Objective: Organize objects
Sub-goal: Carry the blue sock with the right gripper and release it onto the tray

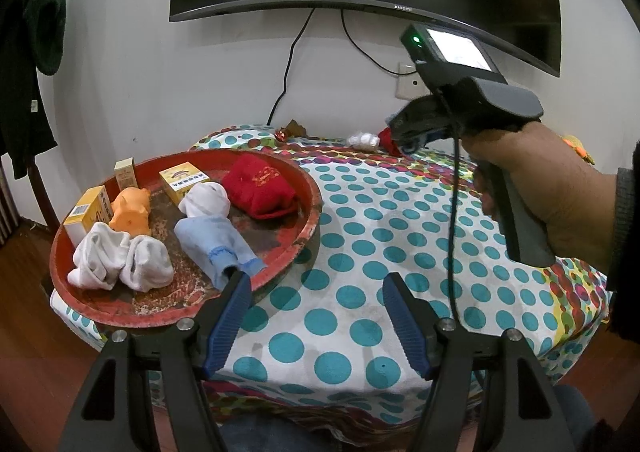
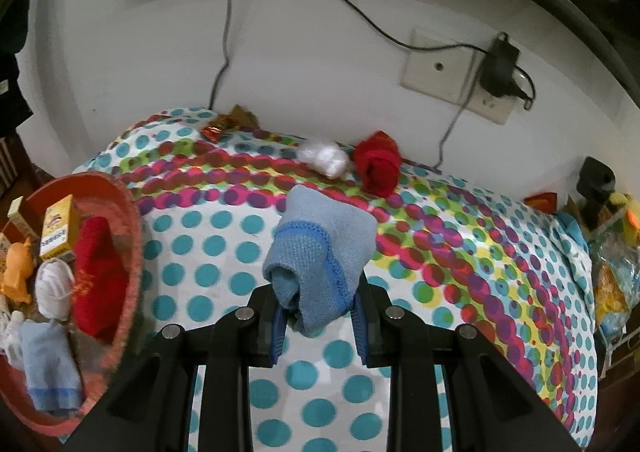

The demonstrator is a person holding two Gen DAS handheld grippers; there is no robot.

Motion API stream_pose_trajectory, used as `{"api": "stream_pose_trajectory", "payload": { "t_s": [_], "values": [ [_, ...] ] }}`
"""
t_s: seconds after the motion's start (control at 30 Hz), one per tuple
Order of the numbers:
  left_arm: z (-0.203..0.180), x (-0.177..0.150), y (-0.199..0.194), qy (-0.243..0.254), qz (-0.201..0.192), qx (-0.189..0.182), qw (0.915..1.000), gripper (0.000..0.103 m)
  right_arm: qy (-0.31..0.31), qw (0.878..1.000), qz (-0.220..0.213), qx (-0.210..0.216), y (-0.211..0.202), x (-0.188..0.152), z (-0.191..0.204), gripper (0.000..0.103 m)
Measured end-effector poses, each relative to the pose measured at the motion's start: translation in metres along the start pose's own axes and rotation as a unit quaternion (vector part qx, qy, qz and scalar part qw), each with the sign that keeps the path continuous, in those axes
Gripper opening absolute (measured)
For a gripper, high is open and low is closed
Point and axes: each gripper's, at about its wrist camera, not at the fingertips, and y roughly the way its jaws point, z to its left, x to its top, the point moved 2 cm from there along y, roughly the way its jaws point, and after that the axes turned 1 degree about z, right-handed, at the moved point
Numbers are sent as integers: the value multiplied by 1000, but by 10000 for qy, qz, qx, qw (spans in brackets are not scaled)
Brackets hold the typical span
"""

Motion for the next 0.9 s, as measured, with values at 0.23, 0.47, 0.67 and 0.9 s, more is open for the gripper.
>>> {"api": "stream_pose_trajectory", "payload": {
  "t_s": [0.23,0.47,0.67,0.9],
  "values": [
    [5,2,-8,-30,-46,20,10000,70,-307,9992,-99,242,-9,5,39,25],
    [20,6,-24,-156,-145,133,9997,70,-606,9969,-227,440,-25,11,78,25],
    [41,5,-46,-275,-257,304,9988,70,-792,9947,-298,580,-40,9,112,25],
    [70,4,-73,-528,-286,439,9972,70,-1038,9912,-359,744,-57,5,149,25]
  ]
}}
